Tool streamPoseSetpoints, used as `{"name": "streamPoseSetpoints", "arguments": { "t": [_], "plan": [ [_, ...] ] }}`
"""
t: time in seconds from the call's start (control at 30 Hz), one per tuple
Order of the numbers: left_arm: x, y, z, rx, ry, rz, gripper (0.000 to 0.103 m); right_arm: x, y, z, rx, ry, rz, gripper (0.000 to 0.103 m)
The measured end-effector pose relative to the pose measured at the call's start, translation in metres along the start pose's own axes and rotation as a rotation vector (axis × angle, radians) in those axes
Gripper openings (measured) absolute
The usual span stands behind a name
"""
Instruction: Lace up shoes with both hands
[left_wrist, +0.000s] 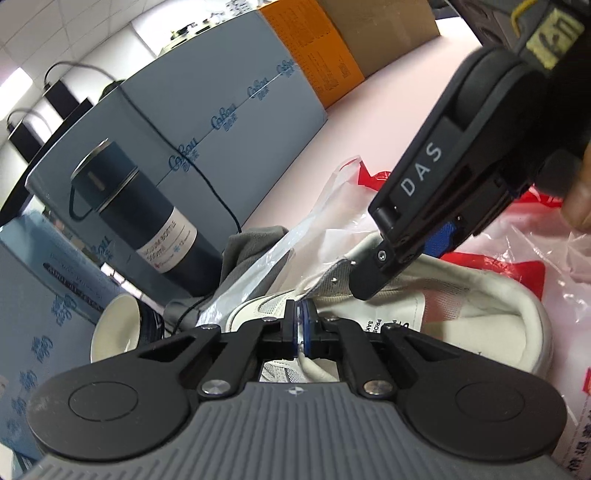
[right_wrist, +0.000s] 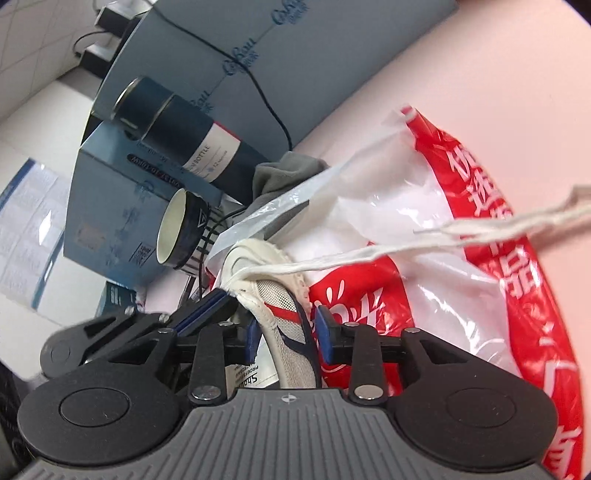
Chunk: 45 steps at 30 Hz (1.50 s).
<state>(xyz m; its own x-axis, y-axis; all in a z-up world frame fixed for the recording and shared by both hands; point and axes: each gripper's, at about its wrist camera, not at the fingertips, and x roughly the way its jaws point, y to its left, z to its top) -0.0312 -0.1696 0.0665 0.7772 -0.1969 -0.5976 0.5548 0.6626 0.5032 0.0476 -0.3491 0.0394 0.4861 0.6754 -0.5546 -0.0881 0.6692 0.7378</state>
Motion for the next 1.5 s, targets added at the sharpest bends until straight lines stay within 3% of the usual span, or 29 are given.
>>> {"name": "streamPoseSetpoints", "arguments": {
  "t": [0.23,0.4,0.43,0.53,0.63,0.77,0.83,0.93,1.03,1.17,1.33,1.5],
  "plan": [
    [0.002,-0.004,0.003,-0.033,0.039,0.04,0.017,0.003,0.007,-0.001,-0.039,0.02,-0.008,0.028],
    [0.013,-0.009,0.003,-0.03,0.071,0.068,0.02,0.004,0.013,-0.002,-0.083,0.03,-0.012,0.028],
    [0.016,-0.01,0.004,-0.029,0.075,0.073,0.02,0.005,0.016,-0.002,-0.105,0.033,-0.016,0.028],
    [0.017,-0.01,0.006,-0.041,0.068,0.095,0.005,0.005,0.025,-0.003,-0.185,0.044,-0.033,0.028],
    [0.016,-0.007,0.007,-0.057,0.065,0.079,0.003,0.006,0.034,-0.004,-0.264,0.055,-0.05,0.03],
    [0.016,-0.008,0.006,-0.056,0.066,0.073,0.003,0.009,0.062,-0.001,-0.519,0.048,-0.084,0.036],
    [0.017,-0.007,0.006,-0.065,0.066,0.07,0.003,0.019,0.071,0.002,-0.636,0.101,-0.105,0.036],
    [0.016,-0.007,0.006,-0.079,0.064,0.067,0.003,0.032,0.077,0.005,-0.747,0.17,-0.112,0.022],
    [0.013,-0.001,0.006,-0.133,0.066,0.049,0.002,0.033,0.072,0.007,-0.696,0.155,-0.114,0.015],
    [0.007,0.002,0.005,-0.166,0.066,0.043,0.002,0.031,0.06,0.01,-0.559,0.124,-0.091,0.015],
    [-0.006,0.007,0.003,-0.235,0.069,0.017,0.002,0.031,0.058,0.01,-0.492,0.118,-0.074,0.015],
    [-0.005,-0.002,0.006,-0.2,0.103,0.088,0.01,0.032,0.059,0.009,-0.477,0.121,-0.063,0.015]
  ]
}}
